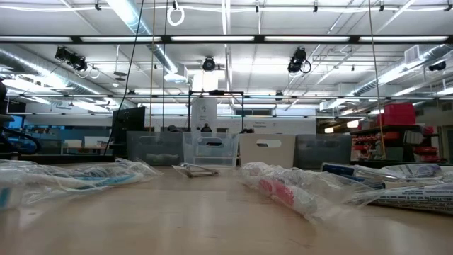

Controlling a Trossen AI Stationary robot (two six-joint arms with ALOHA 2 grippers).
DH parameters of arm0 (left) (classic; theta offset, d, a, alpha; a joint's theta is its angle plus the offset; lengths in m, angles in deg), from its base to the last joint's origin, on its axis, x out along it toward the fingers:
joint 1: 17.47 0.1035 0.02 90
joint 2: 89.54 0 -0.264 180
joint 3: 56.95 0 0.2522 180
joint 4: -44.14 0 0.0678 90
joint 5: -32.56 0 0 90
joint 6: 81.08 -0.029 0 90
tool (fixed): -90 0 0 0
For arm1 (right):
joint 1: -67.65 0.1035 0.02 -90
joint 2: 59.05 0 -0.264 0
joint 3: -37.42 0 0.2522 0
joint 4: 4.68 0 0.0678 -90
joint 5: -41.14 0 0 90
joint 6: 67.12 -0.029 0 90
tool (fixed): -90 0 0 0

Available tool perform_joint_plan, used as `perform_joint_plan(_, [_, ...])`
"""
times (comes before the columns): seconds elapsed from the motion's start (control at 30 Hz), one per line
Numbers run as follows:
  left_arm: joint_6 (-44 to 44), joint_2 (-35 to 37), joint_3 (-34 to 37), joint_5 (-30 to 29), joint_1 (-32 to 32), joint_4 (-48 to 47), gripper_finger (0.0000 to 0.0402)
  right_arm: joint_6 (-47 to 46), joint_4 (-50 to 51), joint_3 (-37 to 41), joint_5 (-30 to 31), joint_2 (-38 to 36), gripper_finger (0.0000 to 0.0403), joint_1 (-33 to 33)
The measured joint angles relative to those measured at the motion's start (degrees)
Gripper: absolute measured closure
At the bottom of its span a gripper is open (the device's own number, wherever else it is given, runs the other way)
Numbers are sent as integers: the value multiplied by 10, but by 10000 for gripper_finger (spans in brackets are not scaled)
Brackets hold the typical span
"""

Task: Pick & Place Travel size toiletries
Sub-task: Put the green toothbrush into the transparent bin

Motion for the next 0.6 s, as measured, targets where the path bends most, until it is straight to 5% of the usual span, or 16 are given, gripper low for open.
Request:
perform_joint_plan(0.17, [0, 0, 0, 0, 0, 0, 318, 5, 20, 0, 0, 0, 289, 0])
perform_joint_plan(0.6, [0, 0, 0, 0, 0, -3, 336, 32, 49, 0, 0, 0, 398, 0])
